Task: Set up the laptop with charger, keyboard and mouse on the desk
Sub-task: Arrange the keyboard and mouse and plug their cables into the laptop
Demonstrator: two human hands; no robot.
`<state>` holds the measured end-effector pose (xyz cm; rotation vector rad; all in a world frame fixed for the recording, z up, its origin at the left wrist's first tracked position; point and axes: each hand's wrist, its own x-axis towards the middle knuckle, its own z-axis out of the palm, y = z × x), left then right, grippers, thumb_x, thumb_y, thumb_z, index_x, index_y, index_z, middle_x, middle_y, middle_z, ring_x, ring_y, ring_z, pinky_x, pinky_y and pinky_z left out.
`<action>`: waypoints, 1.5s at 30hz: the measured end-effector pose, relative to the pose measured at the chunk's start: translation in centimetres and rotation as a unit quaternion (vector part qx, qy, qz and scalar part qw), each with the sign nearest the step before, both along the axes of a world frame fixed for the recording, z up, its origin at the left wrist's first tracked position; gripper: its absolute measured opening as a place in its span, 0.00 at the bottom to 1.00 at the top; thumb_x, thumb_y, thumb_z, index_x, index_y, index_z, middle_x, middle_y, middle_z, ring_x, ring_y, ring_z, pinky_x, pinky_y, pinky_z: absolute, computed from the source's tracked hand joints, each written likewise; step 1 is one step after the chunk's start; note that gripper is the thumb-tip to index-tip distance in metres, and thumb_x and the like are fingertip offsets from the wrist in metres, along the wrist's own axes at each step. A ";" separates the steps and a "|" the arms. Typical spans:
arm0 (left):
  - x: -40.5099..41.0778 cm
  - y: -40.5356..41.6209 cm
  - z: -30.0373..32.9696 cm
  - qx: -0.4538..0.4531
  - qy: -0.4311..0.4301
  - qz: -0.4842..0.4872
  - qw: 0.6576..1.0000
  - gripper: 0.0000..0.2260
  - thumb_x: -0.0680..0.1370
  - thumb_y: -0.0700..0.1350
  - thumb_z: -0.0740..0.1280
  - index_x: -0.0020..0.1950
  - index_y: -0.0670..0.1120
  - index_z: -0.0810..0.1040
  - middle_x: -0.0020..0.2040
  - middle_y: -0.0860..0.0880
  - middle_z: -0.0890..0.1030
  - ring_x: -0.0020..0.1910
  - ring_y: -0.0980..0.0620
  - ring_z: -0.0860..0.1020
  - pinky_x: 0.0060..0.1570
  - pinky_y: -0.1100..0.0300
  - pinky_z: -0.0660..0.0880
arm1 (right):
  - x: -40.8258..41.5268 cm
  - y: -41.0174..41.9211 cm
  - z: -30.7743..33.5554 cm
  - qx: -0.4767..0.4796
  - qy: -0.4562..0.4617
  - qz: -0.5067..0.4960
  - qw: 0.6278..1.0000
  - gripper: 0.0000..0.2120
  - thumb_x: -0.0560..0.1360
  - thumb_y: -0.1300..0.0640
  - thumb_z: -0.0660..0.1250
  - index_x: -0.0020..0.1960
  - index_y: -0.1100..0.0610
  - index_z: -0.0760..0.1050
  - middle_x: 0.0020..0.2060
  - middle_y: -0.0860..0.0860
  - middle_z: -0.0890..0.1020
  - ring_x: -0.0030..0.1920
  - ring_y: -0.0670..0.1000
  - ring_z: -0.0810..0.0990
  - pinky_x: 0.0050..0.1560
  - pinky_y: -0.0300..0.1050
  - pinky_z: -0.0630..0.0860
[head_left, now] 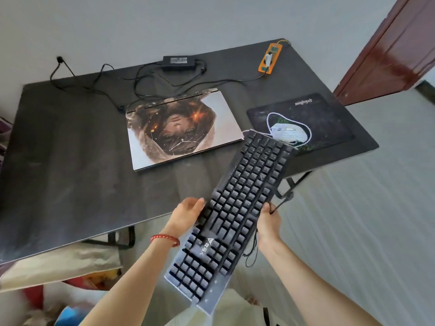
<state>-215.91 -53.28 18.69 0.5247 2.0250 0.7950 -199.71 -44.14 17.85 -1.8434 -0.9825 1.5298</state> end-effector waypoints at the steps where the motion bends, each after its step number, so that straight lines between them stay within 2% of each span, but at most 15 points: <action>1: 0.8 0.8 0.9 0.028 -0.028 0.014 0.999 0.18 0.79 0.51 0.60 0.64 0.41 0.70 0.61 0.41 0.77 0.54 0.45 0.77 0.58 0.51 0.73 | 0.8 0.1 0.6 0.030 -0.006 0.039 0.999 0.10 0.81 0.58 0.52 0.44 0.56 0.68 0.41 0.51 0.72 0.46 0.53 0.70 0.47 0.42 0.66; 4: 2.2 2.8 3.8 0.114 0.060 0.033 0.991 0.24 0.78 0.51 0.62 0.71 0.44 0.61 0.68 0.43 0.66 0.64 0.47 0.70 0.67 0.50 0.67 | 2.3 1.6 2.8 0.117 -0.037 0.168 0.978 0.13 0.81 0.57 0.52 0.58 0.61 0.71 0.51 0.51 0.76 0.55 0.51 0.73 0.58 0.44 0.67; 6: 2.3 3.4 6.5 0.187 0.207 0.034 0.960 0.26 0.77 0.51 0.63 0.72 0.45 0.61 0.71 0.43 0.62 0.70 0.46 0.63 0.70 0.48 0.60 | 2.8 3.4 4.7 0.170 -0.063 0.278 0.943 0.11 0.81 0.56 0.52 0.52 0.58 0.72 0.46 0.49 0.76 0.52 0.51 0.73 0.56 0.44 0.67; 10: 0.9 3.3 11.4 0.205 0.544 -0.061 0.811 0.21 0.77 0.52 0.58 0.67 0.46 0.70 0.69 0.42 0.69 0.71 0.39 0.63 0.68 0.38 0.59 | 2.2 6.3 8.3 0.239 -0.137 0.478 0.834 0.17 0.80 0.52 0.56 0.65 0.57 0.73 0.61 0.53 0.78 0.62 0.53 0.74 0.62 0.46 0.68; 12: -0.3 2.6 11.9 0.183 0.624 -0.127 0.749 0.19 0.77 0.52 0.56 0.61 0.47 0.76 0.64 0.44 0.76 0.68 0.40 0.67 0.67 0.34 0.59 | 1.1 6.7 9.5 0.247 -0.164 0.570 0.766 0.15 0.80 0.49 0.56 0.61 0.52 0.76 0.60 0.53 0.79 0.62 0.55 0.75 0.60 0.49 0.70; 15: -1.9 1.3 11.0 0.090 0.559 -0.261 0.782 0.25 0.77 0.59 0.47 0.47 0.49 0.82 0.46 0.49 0.84 0.57 0.47 0.78 0.65 0.43 0.64 | -1.3 6.6 9.9 0.249 -0.191 0.674 0.668 0.14 0.79 0.46 0.56 0.43 0.50 0.78 0.47 0.51 0.82 0.52 0.58 0.78 0.53 0.50 0.72; 17: -3.3 0.4 8.9 0.012 0.494 -0.316 0.810 0.26 0.77 0.63 0.46 0.37 0.50 0.76 0.35 0.48 0.82 0.43 0.48 0.80 0.45 0.57 0.69 | -3.1 6.8 9.4 0.245 -0.205 0.701 0.637 0.18 0.78 0.45 0.56 0.51 0.56 0.78 0.50 0.54 0.83 0.53 0.57 0.78 0.56 0.52 0.73; 19: -4.8 -0.1 6.8 -0.003 0.470 -0.297 0.831 0.23 0.78 0.63 0.48 0.34 0.51 0.70 0.34 0.48 0.81 0.38 0.46 0.79 0.34 0.58 0.65 | -5.1 7.3 8.7 0.238 -0.219 0.715 0.620 0.19 0.78 0.43 0.56 0.54 0.57 0.77 0.52 0.55 0.82 0.53 0.57 0.78 0.57 0.53 0.73; 26: -12.6 0.7 2.4 -0.049 0.366 -0.263 0.891 0.24 0.78 0.63 0.50 0.29 0.50 0.66 0.29 0.52 0.73 0.39 0.48 0.77 0.36 0.57 0.65 | -14.0 8.9 4.6 0.168 -0.199 0.758 0.597 0.15 0.77 0.44 0.58 0.50 0.50 0.79 0.50 0.50 0.83 0.52 0.54 0.78 0.55 0.50 0.74; 29: -14.6 0.4 0.6 -0.054 0.363 -0.254 0.895 0.23 0.78 0.63 0.50 0.28 0.51 0.65 0.30 0.52 0.73 0.38 0.48 0.77 0.36 0.58 0.66 | -16.6 9.5 3.5 0.132 -0.195 0.774 0.588 0.14 0.76 0.42 0.59 0.36 0.45 0.76 0.41 0.43 0.81 0.44 0.50 0.77 0.47 0.45 0.70; 33: -15.7 0.3 -0.4 -0.058 0.360 -0.273 0.890 0.23 0.78 0.63 0.49 0.30 0.51 0.67 0.27 0.53 0.70 0.39 0.48 0.78 0.37 0.58 0.67 | -16.7 10.9 2.2 0.090 -0.240 0.769 0.585 0.27 0.76 0.36 0.50 0.31 0.56 0.68 0.29 0.51 0.72 0.33 0.52 0.72 0.36 0.45 0.65; 35: -16.1 0.0 -0.7 -0.064 0.355 -0.282 0.889 0.23 0.78 0.63 0.49 0.32 0.50 0.68 0.27 0.53 0.70 0.39 0.48 0.79 0.37 0.58 0.68 | -15.4 12.0 1.7 0.062 -0.275 0.762 0.583 0.28 0.77 0.36 0.50 0.31 0.58 0.66 0.28 0.50 0.69 0.33 0.53 0.70 0.35 0.44 0.63; 40: -16.5 -0.3 -0.6 -0.048 0.362 -0.313 0.877 0.24 0.77 0.64 0.49 0.28 0.51 0.63 0.25 0.53 0.67 0.38 0.49 0.78 0.35 0.59 0.64 | -12.0 13.9 2.2 0.033 -0.304 0.739 0.601 0.23 0.77 0.39 0.51 0.33 0.51 0.72 0.37 0.47 0.80 0.41 0.49 0.78 0.45 0.43 0.71; 43: -16.7 -0.2 -0.3 -0.058 0.367 -0.330 0.868 0.24 0.77 0.64 0.49 0.28 0.51 0.63 0.25 0.54 0.67 0.34 0.50 0.75 0.34 0.59 0.63 | -9.8 15.2 3.1 0.050 -0.352 0.737 0.576 0.24 0.76 0.40 0.51 0.29 0.53 0.70 0.25 0.49 0.76 0.32 0.50 0.77 0.35 0.42 0.68; 45: -16.8 -0.6 -0.4 -0.076 0.366 -0.335 0.865 0.24 0.77 0.64 0.49 0.27 0.51 0.64 0.25 0.54 0.68 0.32 0.51 0.72 0.34 0.59 0.64 | -7.6 16.5 3.8 0.057 -0.409 0.735 0.538 0.23 0.77 0.40 0.50 0.30 0.52 0.69 0.32 0.52 0.79 0.39 0.54 0.79 0.40 0.44 0.69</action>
